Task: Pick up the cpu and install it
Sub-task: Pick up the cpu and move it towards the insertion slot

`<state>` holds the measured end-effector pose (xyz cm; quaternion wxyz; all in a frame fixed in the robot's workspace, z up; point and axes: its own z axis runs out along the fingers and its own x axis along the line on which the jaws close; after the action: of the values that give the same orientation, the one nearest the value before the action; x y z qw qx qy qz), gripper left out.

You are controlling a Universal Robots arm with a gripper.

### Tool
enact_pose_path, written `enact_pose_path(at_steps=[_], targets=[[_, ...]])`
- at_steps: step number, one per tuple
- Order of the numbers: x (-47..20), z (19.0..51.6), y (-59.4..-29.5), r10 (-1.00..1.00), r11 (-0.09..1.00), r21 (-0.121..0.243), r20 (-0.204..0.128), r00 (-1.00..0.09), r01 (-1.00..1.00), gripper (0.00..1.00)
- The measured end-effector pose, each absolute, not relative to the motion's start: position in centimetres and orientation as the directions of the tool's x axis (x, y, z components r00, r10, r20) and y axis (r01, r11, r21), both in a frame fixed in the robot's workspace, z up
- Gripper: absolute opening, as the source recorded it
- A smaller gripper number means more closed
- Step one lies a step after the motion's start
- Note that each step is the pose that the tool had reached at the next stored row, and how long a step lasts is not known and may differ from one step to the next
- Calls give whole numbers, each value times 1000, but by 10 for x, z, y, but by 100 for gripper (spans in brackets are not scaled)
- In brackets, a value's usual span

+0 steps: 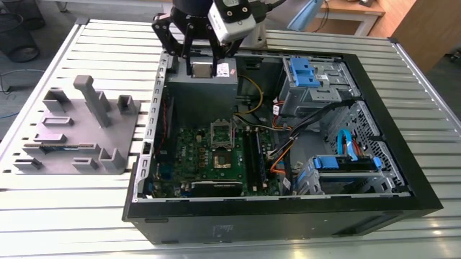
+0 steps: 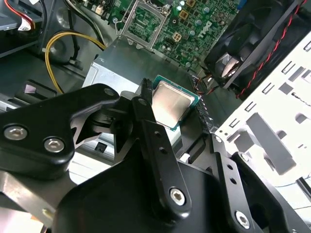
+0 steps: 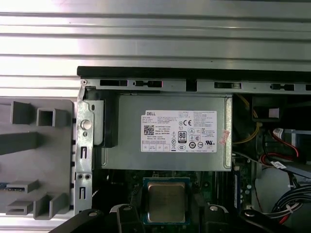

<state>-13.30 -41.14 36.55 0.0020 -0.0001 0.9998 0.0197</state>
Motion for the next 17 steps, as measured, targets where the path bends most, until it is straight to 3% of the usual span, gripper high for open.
enact_pose_path(at_steps=[17], targets=[[-133, 365, -424, 0, 999, 39, -4, -1000, 0, 47]])
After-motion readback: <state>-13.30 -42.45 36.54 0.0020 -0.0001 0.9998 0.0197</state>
